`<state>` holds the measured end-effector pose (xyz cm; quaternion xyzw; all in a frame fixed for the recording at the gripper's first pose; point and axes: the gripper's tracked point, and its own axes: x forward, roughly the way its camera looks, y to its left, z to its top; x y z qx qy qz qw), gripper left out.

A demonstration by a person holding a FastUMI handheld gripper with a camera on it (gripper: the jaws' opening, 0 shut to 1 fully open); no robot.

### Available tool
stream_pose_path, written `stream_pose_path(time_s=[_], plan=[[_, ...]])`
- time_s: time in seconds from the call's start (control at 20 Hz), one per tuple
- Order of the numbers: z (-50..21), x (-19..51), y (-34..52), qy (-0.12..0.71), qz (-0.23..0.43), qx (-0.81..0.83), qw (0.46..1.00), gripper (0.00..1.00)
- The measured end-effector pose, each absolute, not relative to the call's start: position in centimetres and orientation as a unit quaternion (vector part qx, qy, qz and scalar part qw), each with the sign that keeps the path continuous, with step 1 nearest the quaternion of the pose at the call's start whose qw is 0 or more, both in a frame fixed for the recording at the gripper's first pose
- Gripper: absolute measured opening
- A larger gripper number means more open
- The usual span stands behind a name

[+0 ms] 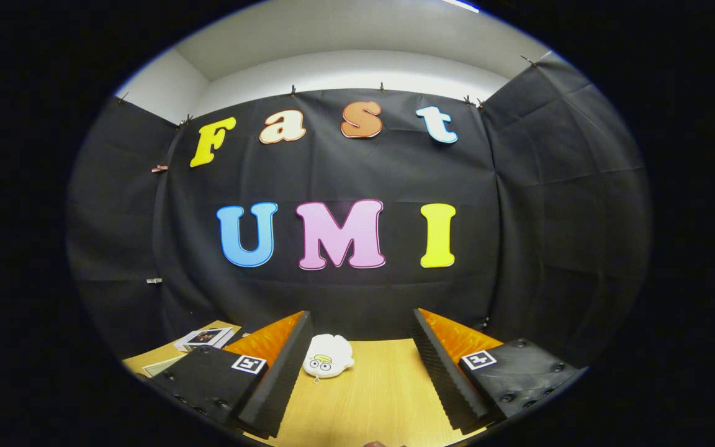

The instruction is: Open the storage box then place both shoes into the box .Put the left shoe in first, then the right shoe, with the right side of both shoes facing outward in a uniform manner.

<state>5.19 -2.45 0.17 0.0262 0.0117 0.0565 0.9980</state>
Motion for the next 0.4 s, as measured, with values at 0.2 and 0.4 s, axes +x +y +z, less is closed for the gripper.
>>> stream_pose_path(time_s=[0.2, 0.4], plan=[[-2.4, 5.5, -5.6, 0.031, 0.062, 0.002, 0.998, 0.98], [-5.1, 5.5, -7.6, 0.057, 0.053, 0.011, 0.997, 0.98]])
